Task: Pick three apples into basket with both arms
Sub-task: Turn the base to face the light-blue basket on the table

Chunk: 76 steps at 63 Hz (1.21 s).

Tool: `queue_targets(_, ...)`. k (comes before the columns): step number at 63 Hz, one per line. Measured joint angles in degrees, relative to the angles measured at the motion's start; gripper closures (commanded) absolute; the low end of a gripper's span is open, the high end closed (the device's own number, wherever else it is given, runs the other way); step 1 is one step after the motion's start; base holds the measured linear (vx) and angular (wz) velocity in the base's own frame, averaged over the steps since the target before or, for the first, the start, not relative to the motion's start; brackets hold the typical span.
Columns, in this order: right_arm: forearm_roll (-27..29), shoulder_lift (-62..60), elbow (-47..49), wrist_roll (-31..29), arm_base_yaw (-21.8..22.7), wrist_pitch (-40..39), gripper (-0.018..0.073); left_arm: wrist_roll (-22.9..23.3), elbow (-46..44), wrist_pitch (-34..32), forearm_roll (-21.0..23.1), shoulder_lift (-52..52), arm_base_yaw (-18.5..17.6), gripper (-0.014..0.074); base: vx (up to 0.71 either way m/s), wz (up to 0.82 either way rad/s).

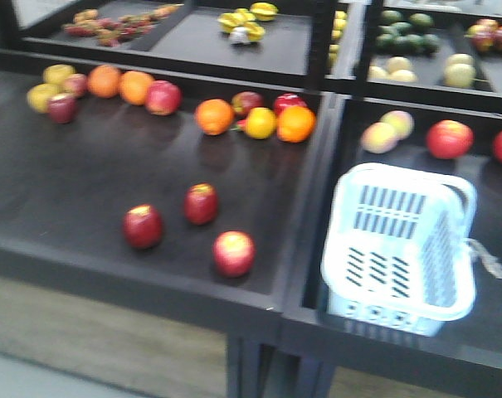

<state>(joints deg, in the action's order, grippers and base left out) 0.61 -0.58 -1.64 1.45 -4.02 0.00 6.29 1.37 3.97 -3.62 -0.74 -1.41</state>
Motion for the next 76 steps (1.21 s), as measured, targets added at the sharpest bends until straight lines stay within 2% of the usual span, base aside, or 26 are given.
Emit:
queue_targets(44,0.0,0.0,0.0,0.0,0.0,0.0,0.0568,0.0,0.0,0.0,0.0,0.0,0.0,0.0603,0.11,-0.42)
queue_targets(76,0.0,0.0,0.0,0.0,0.0,0.0,0.0568,0.0,0.0,0.0,0.0,0.0,0.0,0.0603,0.1,-0.16)
